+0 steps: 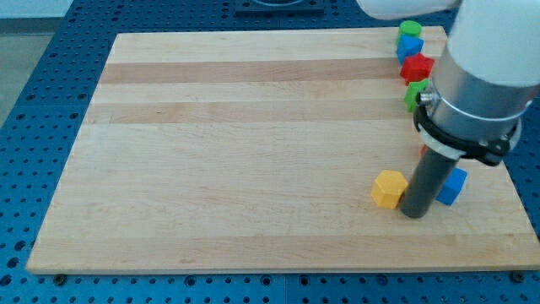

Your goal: Push blue cube towards yellow hexagon

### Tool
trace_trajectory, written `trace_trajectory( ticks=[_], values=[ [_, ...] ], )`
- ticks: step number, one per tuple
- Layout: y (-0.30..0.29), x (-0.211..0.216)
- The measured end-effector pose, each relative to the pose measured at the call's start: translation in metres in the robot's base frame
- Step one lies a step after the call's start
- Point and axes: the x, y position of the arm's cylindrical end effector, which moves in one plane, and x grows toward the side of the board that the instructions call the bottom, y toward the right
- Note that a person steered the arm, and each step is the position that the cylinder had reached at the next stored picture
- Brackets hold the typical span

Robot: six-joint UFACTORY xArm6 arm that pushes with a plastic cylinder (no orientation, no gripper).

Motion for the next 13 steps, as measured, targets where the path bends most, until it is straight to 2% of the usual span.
trace_trajectory(
  ticks=[4,5,6,7,8,11,12,13],
  values=[
    [-0.123,-0.09],
    [-0.143,-0.086],
    [-0.144,-0.039],
    [-0.129,0.004],
    [-0.089,0.027],
    [0.059,0.025],
    [0.075,0.012],
    [0.067,-0.021]
  ],
)
